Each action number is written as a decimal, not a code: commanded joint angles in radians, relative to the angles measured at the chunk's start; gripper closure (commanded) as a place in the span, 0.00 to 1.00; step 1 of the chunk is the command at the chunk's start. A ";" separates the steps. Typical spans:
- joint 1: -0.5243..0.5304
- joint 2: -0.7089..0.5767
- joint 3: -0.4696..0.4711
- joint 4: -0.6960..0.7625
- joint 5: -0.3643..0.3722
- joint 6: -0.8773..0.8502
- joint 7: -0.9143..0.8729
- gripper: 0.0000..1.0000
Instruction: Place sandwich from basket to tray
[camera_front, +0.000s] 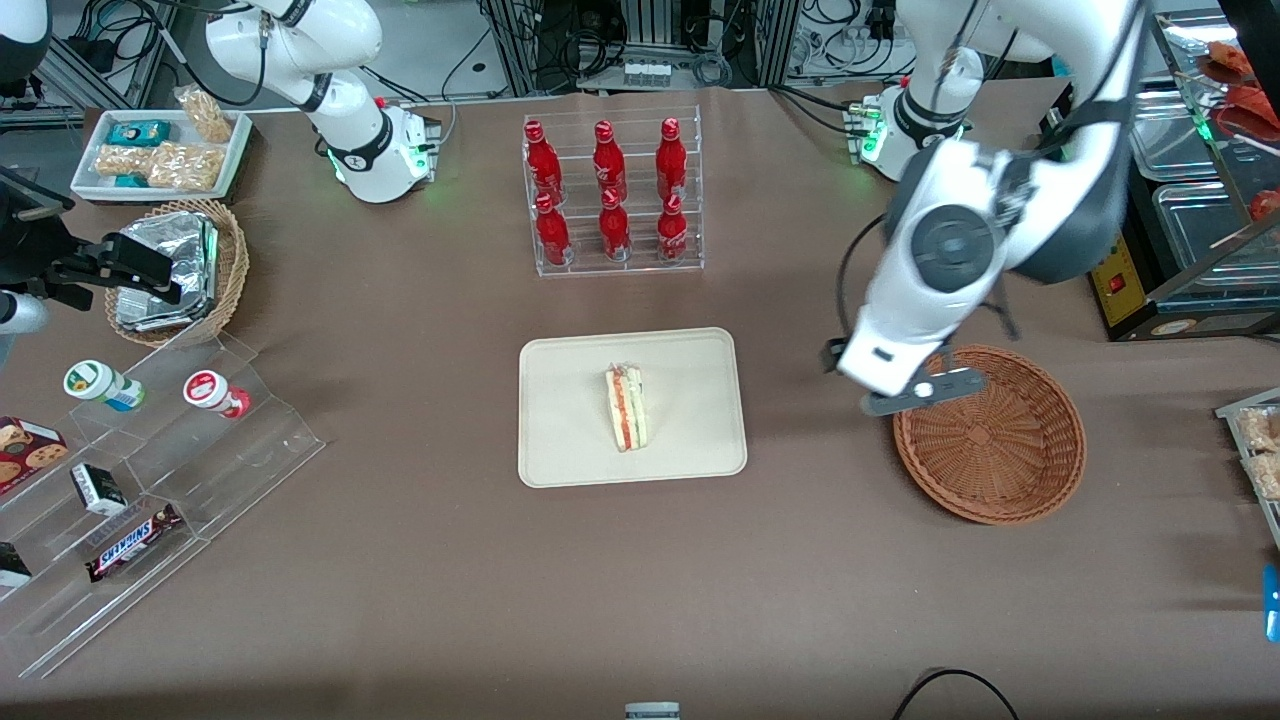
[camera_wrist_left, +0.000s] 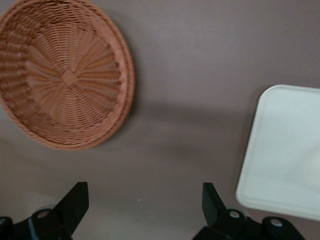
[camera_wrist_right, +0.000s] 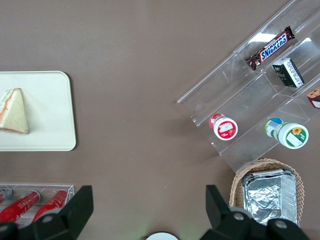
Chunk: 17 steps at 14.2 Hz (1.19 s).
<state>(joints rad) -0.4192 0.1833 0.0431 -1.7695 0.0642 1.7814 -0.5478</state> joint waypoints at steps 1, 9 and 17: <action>0.109 -0.093 -0.038 -0.038 -0.018 -0.077 0.151 0.00; 0.378 -0.203 -0.170 0.007 -0.027 -0.221 0.458 0.00; 0.401 -0.223 -0.043 0.096 -0.058 -0.215 0.532 0.00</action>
<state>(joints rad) -0.0233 -0.0321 -0.0091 -1.7050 0.0340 1.5795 -0.0276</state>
